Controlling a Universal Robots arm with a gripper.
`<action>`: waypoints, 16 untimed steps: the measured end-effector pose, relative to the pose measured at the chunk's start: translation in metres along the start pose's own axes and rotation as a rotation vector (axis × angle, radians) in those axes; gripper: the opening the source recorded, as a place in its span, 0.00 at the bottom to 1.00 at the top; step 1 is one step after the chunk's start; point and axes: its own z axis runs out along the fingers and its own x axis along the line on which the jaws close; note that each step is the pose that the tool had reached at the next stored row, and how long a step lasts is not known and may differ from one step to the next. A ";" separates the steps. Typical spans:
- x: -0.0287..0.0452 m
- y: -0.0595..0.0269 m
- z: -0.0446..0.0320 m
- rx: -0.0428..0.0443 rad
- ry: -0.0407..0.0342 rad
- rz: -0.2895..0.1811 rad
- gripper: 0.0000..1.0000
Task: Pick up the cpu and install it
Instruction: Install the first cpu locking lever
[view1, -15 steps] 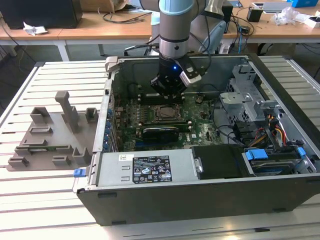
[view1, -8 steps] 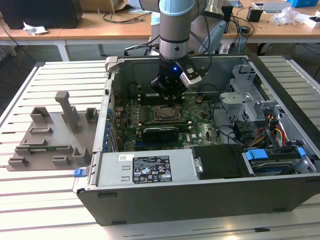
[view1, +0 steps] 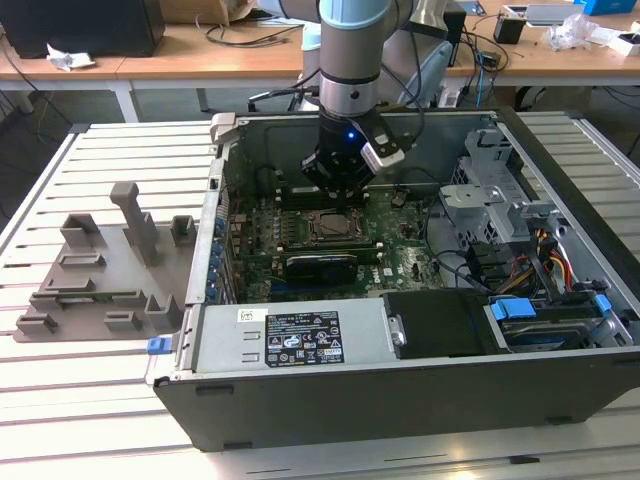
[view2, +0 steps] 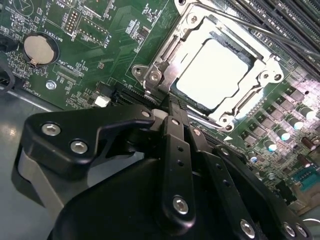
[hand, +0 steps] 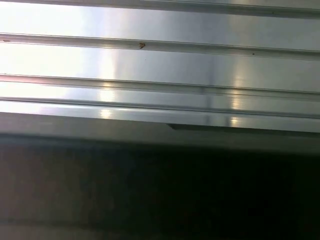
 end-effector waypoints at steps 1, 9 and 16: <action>-0.0006 -0.0001 0.0006 0.0000 0.0008 0.000 0.11; -0.0050 -0.0010 0.0039 0.0006 0.0061 0.000 0.11; -0.0053 -0.0008 0.0046 -0.0356 0.0042 0.000 0.11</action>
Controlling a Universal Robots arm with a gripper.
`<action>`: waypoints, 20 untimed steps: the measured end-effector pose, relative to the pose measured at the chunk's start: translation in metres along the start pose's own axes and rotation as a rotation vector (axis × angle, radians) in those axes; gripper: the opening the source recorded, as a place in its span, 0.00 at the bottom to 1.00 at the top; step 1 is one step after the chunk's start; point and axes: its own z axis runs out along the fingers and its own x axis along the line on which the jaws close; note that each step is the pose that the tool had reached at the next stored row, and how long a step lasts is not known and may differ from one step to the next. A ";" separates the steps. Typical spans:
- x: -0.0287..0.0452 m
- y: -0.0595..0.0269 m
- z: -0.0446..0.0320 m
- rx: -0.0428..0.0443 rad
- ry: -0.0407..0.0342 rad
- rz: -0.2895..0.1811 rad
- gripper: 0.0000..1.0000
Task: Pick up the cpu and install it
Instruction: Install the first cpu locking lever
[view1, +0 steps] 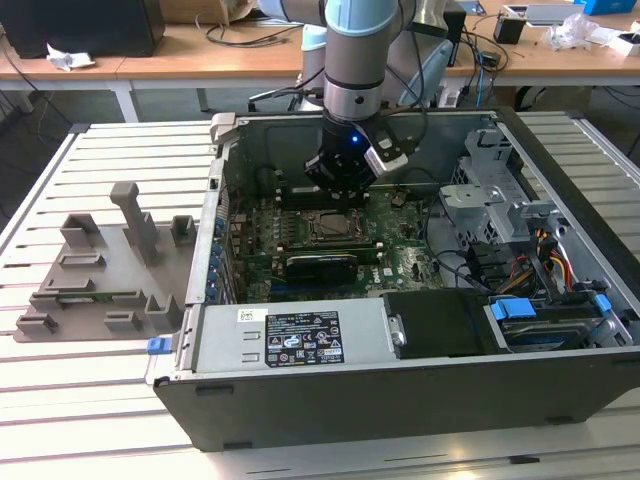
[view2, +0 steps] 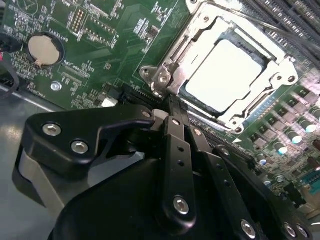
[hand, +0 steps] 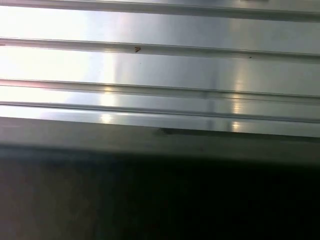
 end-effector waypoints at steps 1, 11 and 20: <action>0.0001 0.0000 -0.0004 -0.0003 0.0001 0.000 0.11; 0.0010 -0.0130 -0.0133 0.0448 0.0027 0.001 0.11; 0.0021 -0.0317 -0.0166 0.0584 0.0035 0.001 0.11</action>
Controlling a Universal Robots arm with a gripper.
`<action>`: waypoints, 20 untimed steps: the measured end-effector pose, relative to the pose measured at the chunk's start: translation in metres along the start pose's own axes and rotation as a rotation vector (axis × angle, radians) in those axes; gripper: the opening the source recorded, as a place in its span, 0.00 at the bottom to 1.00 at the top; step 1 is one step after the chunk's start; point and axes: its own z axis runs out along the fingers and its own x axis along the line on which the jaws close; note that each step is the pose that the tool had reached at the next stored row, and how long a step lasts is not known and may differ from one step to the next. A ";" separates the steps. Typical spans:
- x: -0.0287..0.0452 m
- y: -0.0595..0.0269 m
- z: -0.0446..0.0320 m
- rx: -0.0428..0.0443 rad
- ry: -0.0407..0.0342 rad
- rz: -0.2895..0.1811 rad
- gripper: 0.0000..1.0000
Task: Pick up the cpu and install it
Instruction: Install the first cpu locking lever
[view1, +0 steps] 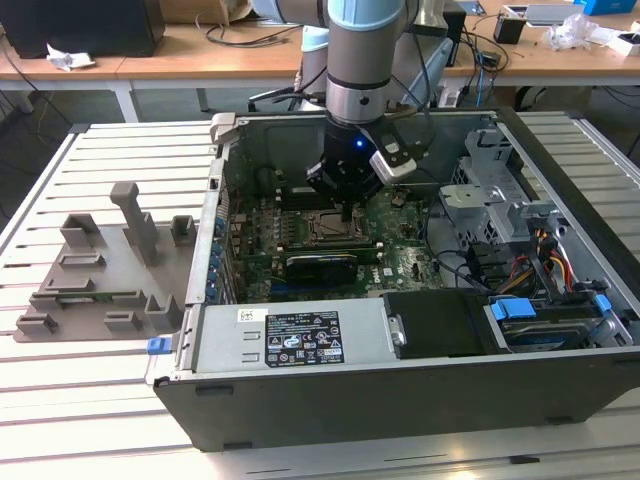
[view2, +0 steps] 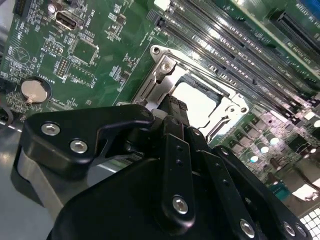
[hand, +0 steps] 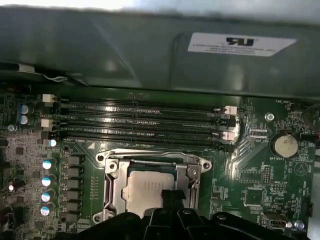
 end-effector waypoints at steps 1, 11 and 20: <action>0.0000 0.0000 -0.0017 -0.0001 0.0000 0.000 0.11; 0.0005 -0.0009 -0.0295 -0.0002 0.0000 0.000 0.11; 0.0009 -0.0016 -0.0539 -0.0002 -0.0001 0.000 0.11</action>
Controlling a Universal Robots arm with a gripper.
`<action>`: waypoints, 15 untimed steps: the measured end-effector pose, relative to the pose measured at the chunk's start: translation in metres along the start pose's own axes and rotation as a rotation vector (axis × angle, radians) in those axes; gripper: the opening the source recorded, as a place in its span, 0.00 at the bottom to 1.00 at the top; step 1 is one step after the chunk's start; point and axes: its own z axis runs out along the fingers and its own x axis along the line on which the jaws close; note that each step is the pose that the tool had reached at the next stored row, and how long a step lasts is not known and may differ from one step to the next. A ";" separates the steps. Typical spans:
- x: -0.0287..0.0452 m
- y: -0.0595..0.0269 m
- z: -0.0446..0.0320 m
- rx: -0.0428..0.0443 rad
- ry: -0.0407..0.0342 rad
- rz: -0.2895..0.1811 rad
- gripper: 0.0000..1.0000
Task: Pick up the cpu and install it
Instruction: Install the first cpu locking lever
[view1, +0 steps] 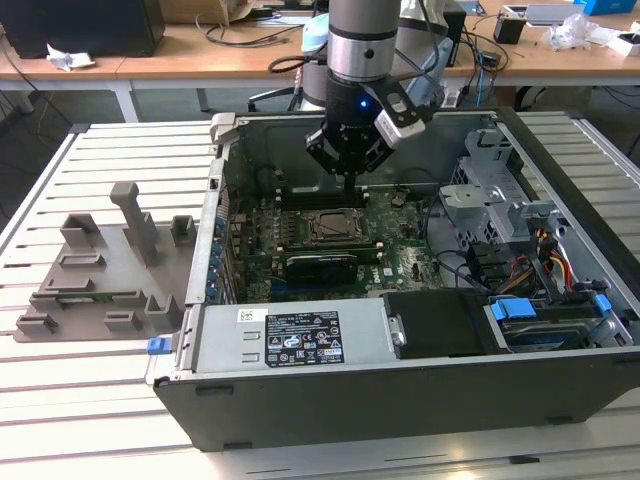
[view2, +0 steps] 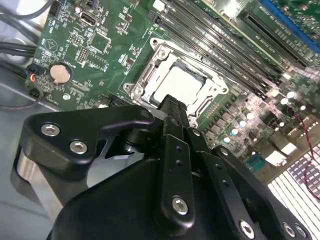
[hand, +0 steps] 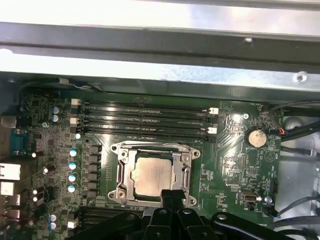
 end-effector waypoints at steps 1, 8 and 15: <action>0.0000 -0.0001 -0.0026 0.0001 0.0000 0.000 0.11; 0.0001 -0.0002 -0.0079 -0.0004 0.0000 0.000 0.11; 0.0001 -0.0002 -0.0079 -0.0004 0.0000 0.000 0.11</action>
